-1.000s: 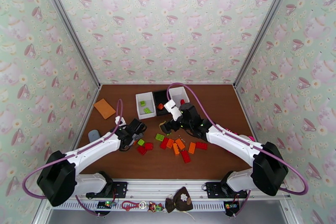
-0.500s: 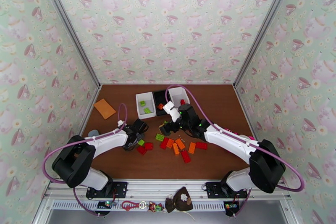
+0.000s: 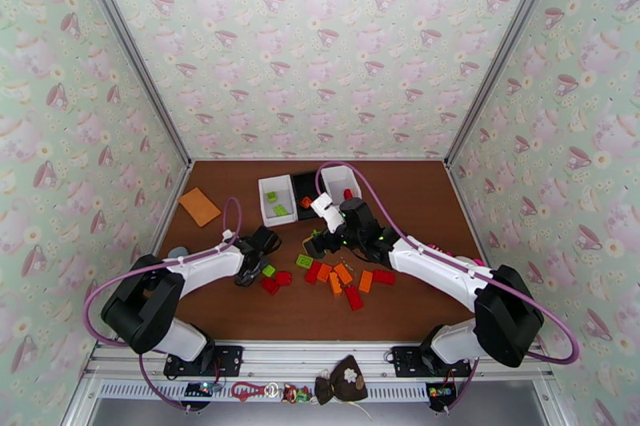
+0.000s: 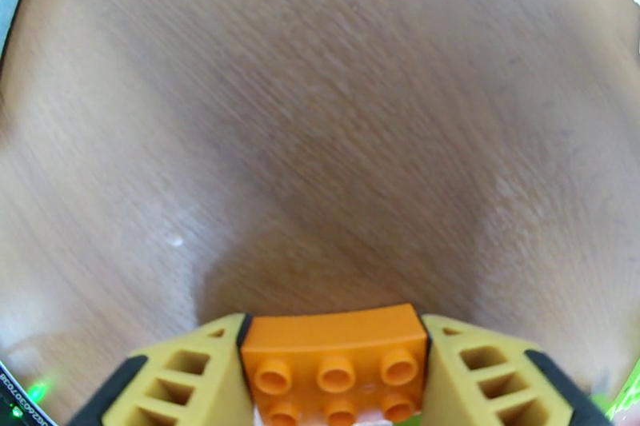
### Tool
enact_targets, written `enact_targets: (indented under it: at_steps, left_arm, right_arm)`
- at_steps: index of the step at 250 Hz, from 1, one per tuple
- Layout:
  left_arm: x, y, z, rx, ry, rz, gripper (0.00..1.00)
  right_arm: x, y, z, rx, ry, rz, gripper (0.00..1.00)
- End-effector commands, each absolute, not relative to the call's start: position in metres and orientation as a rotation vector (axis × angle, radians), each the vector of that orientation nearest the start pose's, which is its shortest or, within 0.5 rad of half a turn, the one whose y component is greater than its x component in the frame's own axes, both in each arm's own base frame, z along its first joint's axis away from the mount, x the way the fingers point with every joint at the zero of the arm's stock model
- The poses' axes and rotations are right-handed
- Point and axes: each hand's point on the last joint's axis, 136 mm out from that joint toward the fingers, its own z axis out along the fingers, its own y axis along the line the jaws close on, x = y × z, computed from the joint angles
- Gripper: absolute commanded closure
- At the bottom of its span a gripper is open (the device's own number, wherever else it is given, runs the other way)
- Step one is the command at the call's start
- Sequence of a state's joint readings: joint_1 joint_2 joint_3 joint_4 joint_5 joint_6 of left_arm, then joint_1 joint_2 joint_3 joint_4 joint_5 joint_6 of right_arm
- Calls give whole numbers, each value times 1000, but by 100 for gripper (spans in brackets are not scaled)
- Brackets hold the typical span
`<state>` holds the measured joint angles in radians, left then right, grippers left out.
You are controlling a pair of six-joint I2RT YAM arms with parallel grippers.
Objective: Sort the legos into containers by color
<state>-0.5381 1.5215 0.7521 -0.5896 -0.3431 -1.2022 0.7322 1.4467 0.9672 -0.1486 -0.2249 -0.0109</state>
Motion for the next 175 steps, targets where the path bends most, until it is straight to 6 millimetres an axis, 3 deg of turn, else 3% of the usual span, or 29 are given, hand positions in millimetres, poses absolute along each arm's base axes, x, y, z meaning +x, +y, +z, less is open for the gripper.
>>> enact_targets:
  at_steps: [1, 40, 105, 118, 175]
  left_arm:
    - [286, -107, 50, -871, 2531, -46, 50]
    - [299, -108, 88, -743, 2476, -63, 51]
    - [316, -115, 128, -571, 2462, -38, 51]
    - [327, -123, 145, -556, 2431, -74, 51]
    - [354, -154, 172, -445, 2392, -124, 51]
  right_arm:
    - [296, 321, 183, -884, 2039, 684, 1]
    - [305, 328, 188, -808, 2049, 727, 1]
    - [309, 327, 200, -731, 2043, 748, 1]
    - [308, 326, 204, -720, 2035, 751, 1]
    - [308, 315, 216, -661, 2027, 726, 1]
